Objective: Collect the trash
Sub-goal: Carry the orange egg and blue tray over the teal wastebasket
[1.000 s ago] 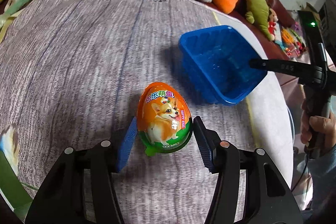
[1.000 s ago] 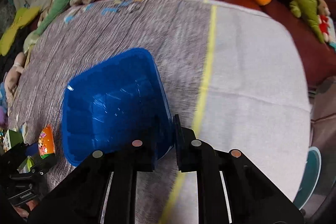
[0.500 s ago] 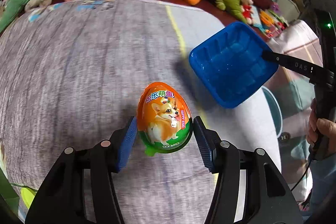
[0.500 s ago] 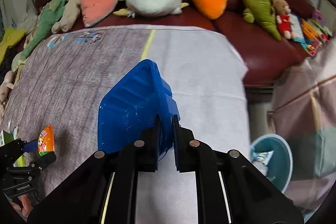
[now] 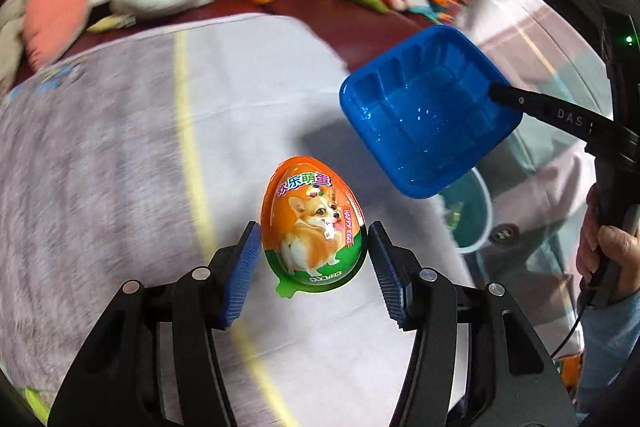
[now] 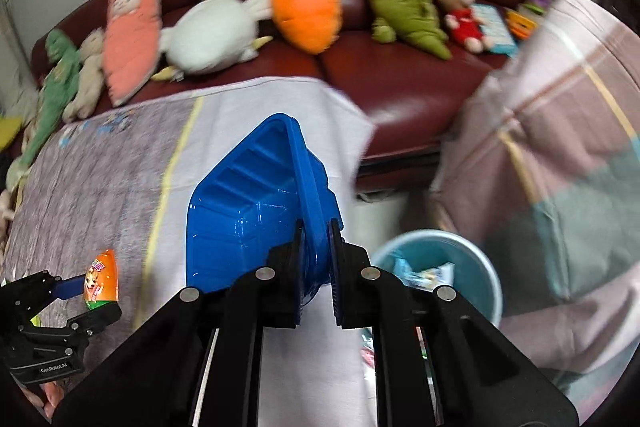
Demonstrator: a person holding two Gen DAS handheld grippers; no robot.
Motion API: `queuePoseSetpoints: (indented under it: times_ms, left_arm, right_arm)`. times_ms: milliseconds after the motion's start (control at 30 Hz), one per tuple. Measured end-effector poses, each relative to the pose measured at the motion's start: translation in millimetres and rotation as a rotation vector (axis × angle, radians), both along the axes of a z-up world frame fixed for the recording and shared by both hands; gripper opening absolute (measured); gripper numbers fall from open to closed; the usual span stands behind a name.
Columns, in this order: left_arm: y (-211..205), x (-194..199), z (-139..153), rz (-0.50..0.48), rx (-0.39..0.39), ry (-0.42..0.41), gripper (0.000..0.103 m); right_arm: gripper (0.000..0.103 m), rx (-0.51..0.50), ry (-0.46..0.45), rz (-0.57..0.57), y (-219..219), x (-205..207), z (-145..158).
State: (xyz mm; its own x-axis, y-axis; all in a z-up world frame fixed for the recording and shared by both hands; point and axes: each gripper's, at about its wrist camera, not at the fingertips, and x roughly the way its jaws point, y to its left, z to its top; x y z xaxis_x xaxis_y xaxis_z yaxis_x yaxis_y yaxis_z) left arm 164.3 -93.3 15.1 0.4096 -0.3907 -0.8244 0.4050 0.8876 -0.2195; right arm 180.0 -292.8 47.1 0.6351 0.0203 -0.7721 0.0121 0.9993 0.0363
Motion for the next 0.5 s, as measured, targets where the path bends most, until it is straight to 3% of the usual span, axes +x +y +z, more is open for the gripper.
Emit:
queuePoseSetpoints:
  times_ms: [267, 500]
  left_arm:
    - [-109, 2, -13, -0.163, 0.021, 0.038, 0.056]
    - [-170, 2, -33, -0.233, 0.062, 0.078, 0.056]
  right_arm:
    - [0.011, 0.011, 0.009, -0.185, -112, -38, -7]
    - [0.011, 0.029, 0.051, -0.286, -179, -57, -29]
